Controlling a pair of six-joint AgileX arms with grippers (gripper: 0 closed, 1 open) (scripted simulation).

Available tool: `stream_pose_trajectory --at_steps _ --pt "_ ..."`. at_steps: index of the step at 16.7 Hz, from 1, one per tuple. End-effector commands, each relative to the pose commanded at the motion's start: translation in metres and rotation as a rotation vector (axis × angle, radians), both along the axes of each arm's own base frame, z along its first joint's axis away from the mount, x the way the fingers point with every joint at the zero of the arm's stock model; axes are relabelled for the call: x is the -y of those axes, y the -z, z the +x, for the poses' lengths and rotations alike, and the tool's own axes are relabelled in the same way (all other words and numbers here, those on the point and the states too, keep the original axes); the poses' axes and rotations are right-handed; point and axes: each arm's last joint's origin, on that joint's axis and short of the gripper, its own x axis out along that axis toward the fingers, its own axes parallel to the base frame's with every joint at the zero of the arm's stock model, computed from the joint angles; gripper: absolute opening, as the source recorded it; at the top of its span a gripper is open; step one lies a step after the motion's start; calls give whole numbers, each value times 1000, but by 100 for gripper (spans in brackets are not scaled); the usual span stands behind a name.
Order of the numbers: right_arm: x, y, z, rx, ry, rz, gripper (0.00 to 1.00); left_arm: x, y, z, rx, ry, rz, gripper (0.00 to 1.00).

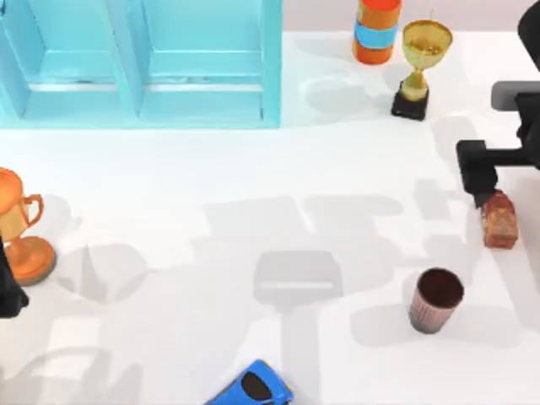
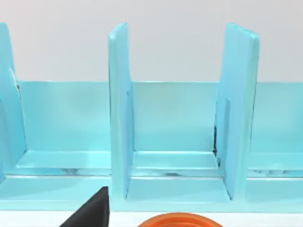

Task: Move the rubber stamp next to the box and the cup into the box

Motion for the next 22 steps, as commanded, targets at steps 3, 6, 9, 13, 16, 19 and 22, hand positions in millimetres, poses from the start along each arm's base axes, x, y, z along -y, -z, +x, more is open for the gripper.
stream_pose_trajectory --at_steps 3,6,9,13,16,19,22 --pt "1 -33 2 -6 4 -4 100 0 0 0 0 0 0 100" --pt "1 -65 -2 -16 -1 -3 100 0 0 0 0 0 0 100" --pt "1 -80 -4 -10 -4 -1 100 0 0 0 0 0 0 100" --pt "-1 -78 -4 -12 -5 -1 100 0 0 0 0 0 0 100" --pt "-18 -71 -17 -17 2 4 100 0 0 0 0 0 0 100" --pt "-47 -49 -45 -68 4 3 100 0 0 0 0 0 0 100" --pt "-69 -33 -72 -107 1 0 100 0 0 0 0 0 0 100"
